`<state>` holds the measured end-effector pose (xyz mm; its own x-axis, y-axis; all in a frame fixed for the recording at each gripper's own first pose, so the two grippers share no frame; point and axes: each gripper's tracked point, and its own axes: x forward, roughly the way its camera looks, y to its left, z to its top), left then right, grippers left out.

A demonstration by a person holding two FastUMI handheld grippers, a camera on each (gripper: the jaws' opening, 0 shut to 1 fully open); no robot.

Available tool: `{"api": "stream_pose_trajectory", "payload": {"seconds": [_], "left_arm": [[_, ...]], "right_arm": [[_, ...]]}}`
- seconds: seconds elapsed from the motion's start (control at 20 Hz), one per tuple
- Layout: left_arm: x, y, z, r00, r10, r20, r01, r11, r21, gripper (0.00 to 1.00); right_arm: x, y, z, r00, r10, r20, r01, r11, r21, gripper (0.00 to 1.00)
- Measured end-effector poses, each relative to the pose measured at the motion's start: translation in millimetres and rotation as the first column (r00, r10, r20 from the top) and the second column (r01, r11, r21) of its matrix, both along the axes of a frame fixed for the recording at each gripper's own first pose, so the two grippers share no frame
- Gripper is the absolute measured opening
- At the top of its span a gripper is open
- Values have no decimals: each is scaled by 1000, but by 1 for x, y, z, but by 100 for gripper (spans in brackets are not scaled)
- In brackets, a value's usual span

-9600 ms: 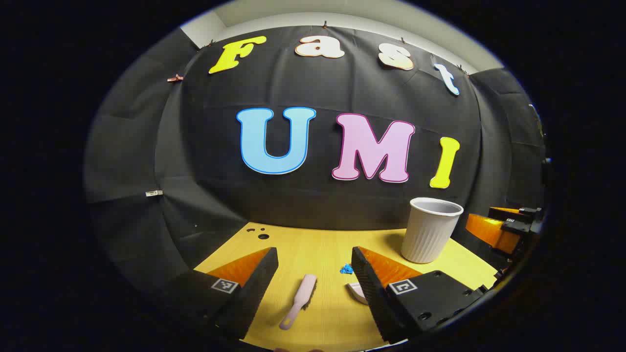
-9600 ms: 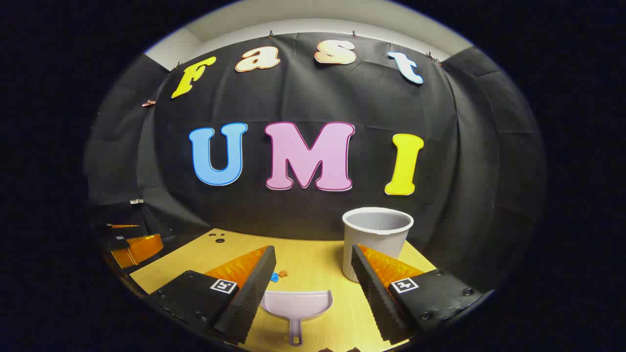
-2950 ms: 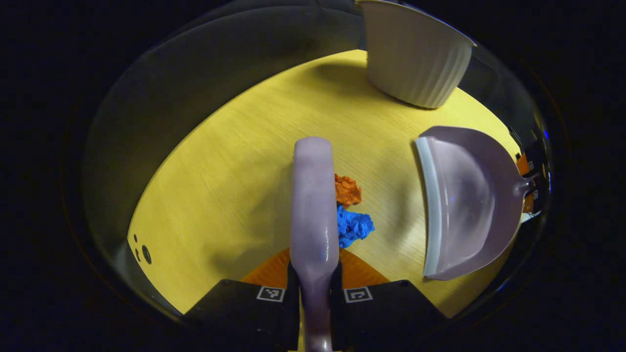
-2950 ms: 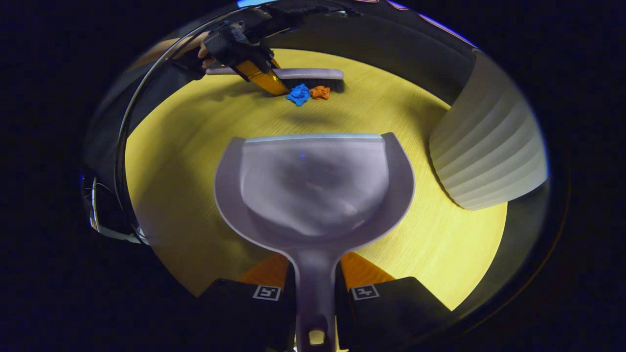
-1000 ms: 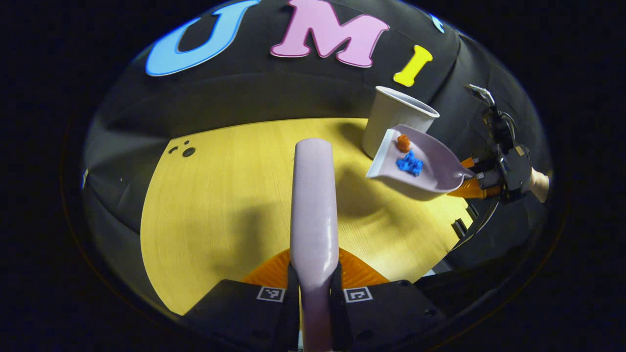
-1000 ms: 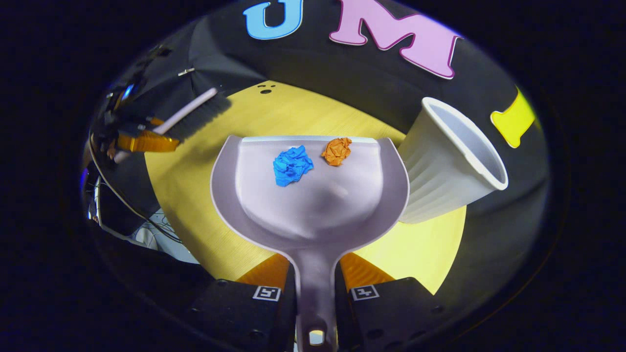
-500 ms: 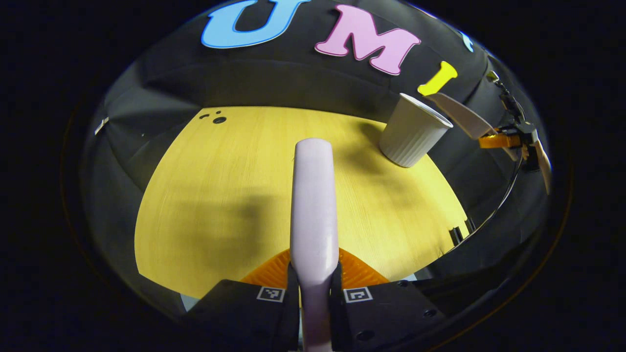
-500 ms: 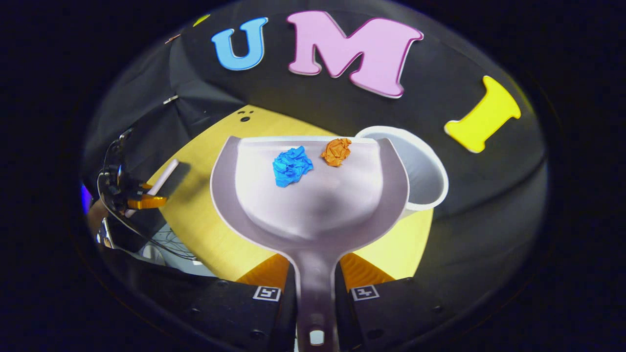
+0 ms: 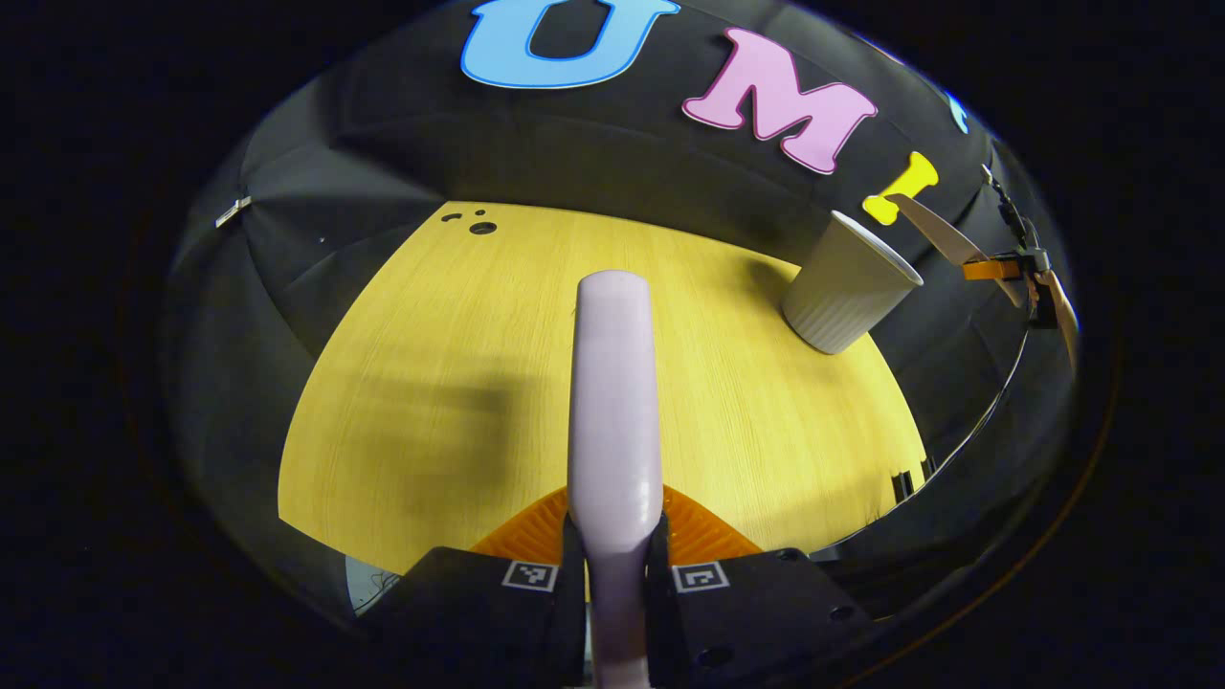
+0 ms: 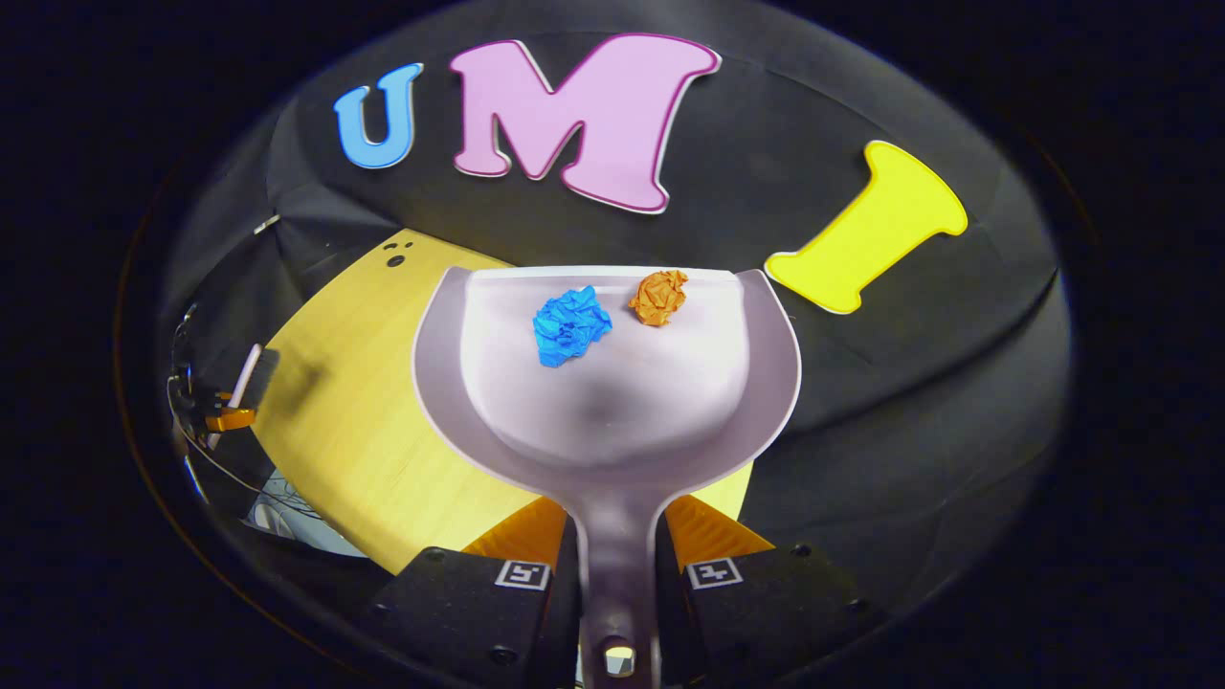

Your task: Pick up the small broom and dustpan from the desktop, sweep the trash into the dustpan with the broom, and then empty the trash into the garbage bin.

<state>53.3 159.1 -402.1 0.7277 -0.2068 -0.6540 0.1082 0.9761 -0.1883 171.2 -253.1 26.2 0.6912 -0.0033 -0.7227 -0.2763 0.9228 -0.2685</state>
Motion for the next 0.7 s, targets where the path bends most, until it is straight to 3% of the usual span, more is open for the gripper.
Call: {"api": "stream_pose_trajectory", "payload": {"seconds": [0.2,0.25,0.35,0.4,0.6,0.7], "left_arm": [[10,8,1,999,35,-2,-35,999,8,29],[12,9,0,999,43,-3,-43,999,6,29],[13,14,-1,998,58,-8,-58,998,11,29],[13,17,-2,998,66,-13,-66,998,13,29],[13,25,-9,995,96,-39,-96,995,13,28],[13,30,-12,992,114,-49,-112,993,29,29]], "right_arm": [[33,-37,4,1000,-21,7,22,994,-103,37],[41,-42,5,1000,-29,6,30,994,-110,32],[53,-54,3,999,-34,1,34,990,-135,41],[57,-61,1,1000,-31,-2,30,986,-165,37],[68,-82,-9,999,30,-34,-39,946,-323,37],[68,-88,-13,996,63,-57,-80,917,-391,32]]}}
